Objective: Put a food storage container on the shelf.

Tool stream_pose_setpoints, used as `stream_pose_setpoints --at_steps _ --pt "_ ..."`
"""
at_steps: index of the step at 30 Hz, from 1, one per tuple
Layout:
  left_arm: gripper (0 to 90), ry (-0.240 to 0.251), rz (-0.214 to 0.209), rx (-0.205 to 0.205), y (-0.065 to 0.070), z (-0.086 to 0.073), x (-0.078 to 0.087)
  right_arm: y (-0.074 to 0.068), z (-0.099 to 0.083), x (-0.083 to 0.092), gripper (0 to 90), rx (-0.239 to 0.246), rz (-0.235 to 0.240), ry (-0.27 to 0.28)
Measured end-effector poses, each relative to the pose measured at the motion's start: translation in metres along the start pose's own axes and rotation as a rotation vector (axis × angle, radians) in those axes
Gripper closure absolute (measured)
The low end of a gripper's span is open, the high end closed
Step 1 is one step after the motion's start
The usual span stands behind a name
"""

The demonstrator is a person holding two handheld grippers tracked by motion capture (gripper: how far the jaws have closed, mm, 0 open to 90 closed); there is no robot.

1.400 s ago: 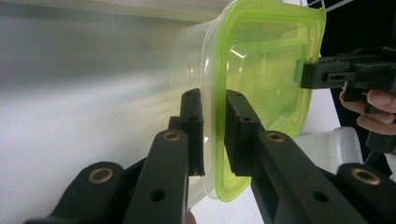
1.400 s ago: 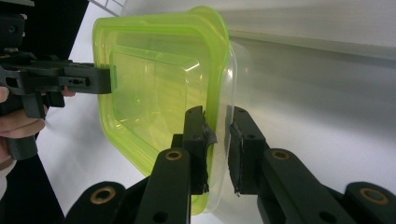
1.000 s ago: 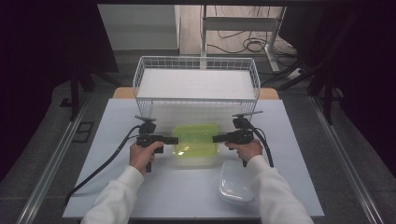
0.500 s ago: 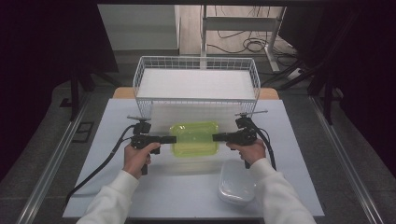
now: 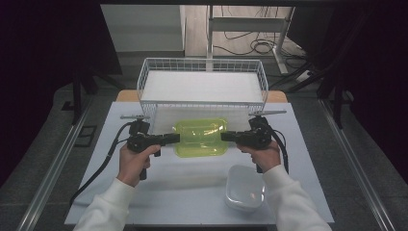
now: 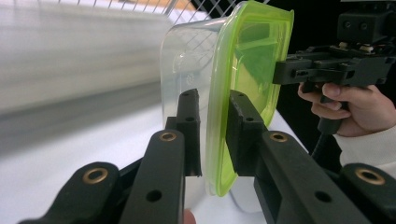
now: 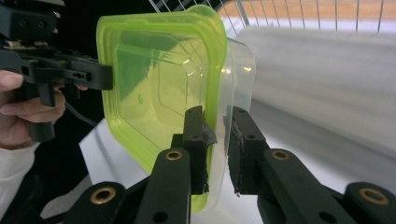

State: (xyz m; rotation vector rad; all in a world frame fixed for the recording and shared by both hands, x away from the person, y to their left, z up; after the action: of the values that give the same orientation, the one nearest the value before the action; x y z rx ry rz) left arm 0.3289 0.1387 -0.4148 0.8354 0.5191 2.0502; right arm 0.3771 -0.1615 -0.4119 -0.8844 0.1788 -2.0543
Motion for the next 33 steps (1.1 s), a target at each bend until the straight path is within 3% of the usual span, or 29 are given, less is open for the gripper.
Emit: stream_pose_setpoints --at_steps 6,14,22,25,28,33 --pt "77.4 0.019 -0.009 -0.035 0.013 0.011 0.005 -0.008 0.011 0.017 77.5 0.021 0.015 0.051" --pt "77.5 0.041 -0.010 -0.097 0.035 0.039 0.015 -0.021 0.034 0.039 77.4 0.056 0.012 0.114" --pt "77.6 0.060 -0.016 -0.128 0.049 0.064 0.022 -0.029 0.058 0.053 77.3 0.072 0.019 0.154" --pt "77.9 0.063 -0.006 -0.146 0.049 0.073 0.023 -0.031 0.066 0.056 77.3 0.077 0.015 0.162" --pt "78.3 0.064 -0.003 -0.132 0.047 0.079 0.022 -0.031 0.072 0.054 77.0 0.084 0.013 0.168" --pt "78.4 0.062 0.000 -0.124 0.034 0.098 0.014 -0.019 0.090 0.046 77.1 0.060 0.009 0.159"
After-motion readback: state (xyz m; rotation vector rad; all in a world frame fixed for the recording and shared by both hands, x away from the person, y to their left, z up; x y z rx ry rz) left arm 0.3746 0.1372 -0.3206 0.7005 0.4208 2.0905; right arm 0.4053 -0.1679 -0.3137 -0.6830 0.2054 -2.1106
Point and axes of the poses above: each handheld gripper's, and its own axes: x roughly backward along the jaws, z roughly out of its top, y roughly to its right, the point moved 3 cm from there along -x, roughly forward along the jaws, and after that the axes turned 4 degrees about -z, right-handed, at the moved point
